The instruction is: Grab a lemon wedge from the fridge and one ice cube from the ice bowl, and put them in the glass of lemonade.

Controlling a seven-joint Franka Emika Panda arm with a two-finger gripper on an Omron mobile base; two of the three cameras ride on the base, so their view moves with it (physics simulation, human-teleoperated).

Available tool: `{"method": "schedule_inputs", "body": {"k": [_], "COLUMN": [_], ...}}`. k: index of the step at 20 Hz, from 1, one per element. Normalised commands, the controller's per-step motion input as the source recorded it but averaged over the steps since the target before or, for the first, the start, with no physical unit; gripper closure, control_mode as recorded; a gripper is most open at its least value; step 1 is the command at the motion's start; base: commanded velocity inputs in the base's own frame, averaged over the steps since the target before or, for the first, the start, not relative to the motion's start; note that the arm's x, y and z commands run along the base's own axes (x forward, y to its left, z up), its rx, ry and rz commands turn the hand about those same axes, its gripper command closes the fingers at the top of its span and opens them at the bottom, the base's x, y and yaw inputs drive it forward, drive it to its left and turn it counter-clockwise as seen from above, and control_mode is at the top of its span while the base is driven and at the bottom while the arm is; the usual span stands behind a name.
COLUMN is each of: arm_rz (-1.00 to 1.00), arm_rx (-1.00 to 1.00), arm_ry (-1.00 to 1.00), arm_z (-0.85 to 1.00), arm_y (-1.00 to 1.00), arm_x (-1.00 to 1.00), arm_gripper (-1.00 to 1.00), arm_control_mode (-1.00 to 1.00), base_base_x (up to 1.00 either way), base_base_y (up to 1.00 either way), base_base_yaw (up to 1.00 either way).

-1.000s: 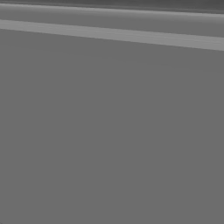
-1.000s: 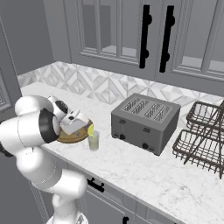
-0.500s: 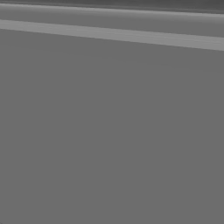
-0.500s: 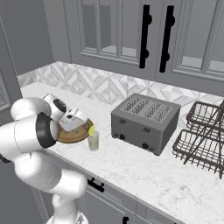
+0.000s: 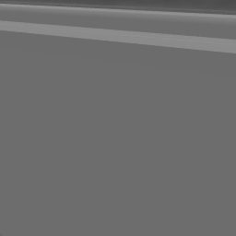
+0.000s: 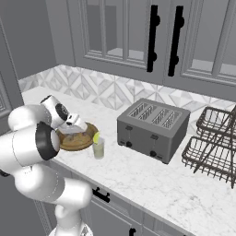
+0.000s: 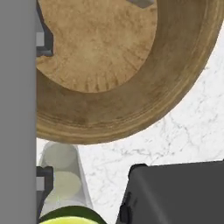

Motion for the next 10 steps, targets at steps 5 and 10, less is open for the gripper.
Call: {"method": "schedule_inputs", "body": {"k": [5,10], "arm_rz": [-0.07,-0.06], "arm_rx": [0.44,0.25], "arm_ry": [-0.17,-0.09], "arm_z": [-0.10,0.00], "arm_y": [0.47,0.45], "arm_x": [0.11,0.26], "arm_gripper": [-1.00,-1.00], "arm_control_mode": [-1.00,-1.00], "base_base_x": [0.00,0.00], "base_base_y": [0.00,0.00], "base_base_yaw": [0.00,0.00]}}
